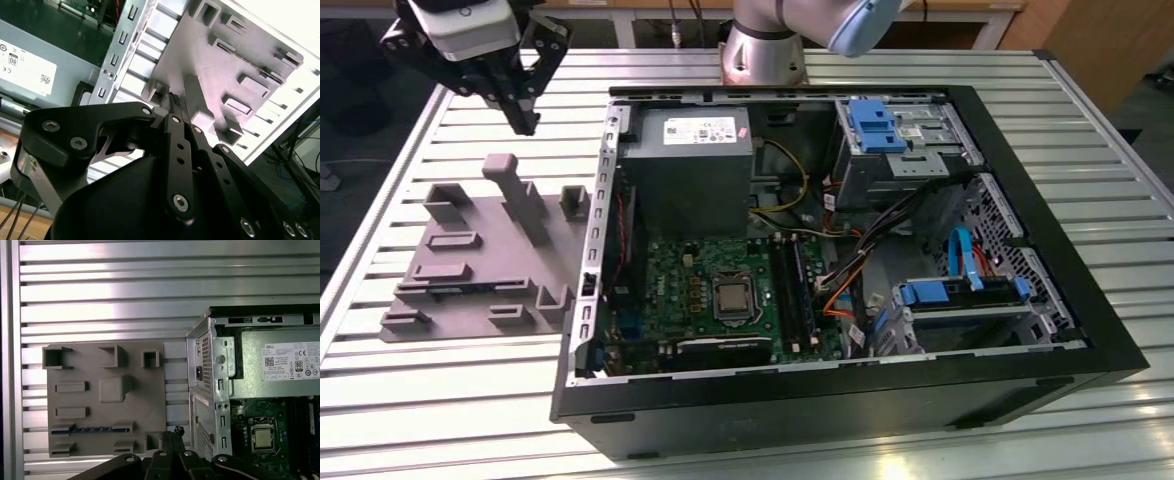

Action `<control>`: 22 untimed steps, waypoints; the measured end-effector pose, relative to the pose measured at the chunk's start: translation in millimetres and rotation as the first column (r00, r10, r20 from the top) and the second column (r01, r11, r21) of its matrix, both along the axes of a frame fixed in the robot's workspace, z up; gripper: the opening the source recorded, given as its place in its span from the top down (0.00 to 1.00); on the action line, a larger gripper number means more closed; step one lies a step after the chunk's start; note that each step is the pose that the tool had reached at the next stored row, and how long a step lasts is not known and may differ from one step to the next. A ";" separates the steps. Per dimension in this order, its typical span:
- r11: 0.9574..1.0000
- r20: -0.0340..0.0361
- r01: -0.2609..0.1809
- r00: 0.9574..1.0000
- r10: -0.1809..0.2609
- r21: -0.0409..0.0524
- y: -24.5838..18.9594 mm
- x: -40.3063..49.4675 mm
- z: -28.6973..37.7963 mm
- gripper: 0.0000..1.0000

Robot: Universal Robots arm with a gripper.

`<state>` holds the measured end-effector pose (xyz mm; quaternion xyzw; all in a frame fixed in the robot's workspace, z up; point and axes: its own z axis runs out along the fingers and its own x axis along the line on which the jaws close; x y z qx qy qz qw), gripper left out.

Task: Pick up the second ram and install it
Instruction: 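Reach for the second ram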

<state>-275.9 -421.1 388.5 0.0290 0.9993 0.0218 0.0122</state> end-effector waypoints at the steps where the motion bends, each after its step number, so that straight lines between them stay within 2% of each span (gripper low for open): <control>1: 1.000 0.000 -0.001 1.000 0.001 0.000 0.0 -2.5 0.0 0.89; 3: 1.000 0.000 -0.004 1.000 0.004 0.000 -1.0 -6.8 0.0 0.89; 11: 1.000 0.000 -0.010 1.000 0.010 0.000 -12.5 -18.2 -0.3 0.89; 22: 1.000 0.000 -0.011 1.000 0.011 0.000 -12.9 -19.9 -0.4 0.89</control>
